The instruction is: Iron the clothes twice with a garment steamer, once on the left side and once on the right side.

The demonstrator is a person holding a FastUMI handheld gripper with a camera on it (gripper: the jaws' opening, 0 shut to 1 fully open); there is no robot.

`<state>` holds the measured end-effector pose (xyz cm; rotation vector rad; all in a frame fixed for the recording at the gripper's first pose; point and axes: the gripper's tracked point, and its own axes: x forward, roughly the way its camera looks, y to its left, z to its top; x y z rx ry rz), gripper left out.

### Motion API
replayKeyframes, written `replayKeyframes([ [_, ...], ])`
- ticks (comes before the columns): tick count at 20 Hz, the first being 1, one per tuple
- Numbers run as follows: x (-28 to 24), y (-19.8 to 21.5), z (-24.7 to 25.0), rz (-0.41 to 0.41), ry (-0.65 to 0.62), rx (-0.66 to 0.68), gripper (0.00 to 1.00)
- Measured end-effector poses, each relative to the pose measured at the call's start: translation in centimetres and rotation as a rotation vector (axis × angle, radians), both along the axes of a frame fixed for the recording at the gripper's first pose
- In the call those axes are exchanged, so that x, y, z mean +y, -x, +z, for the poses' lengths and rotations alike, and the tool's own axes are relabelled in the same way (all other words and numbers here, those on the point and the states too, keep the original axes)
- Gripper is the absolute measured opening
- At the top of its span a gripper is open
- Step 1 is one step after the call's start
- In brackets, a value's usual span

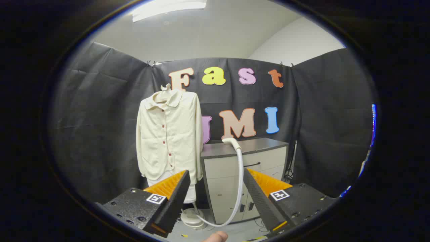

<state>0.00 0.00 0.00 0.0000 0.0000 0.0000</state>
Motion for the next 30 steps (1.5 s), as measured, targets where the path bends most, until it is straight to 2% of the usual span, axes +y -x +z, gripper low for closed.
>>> replayKeyframes([
  [19,-0.2,-0.8,0.4,0.006,-0.026,0.031,0.97],
  [25,0.3,-3.6,1.7,0.010,-0.022,0.017,0.97],
  [30,-0.1,-8.4,2.4,-0.005,-0.004,0.030,0.97],
])
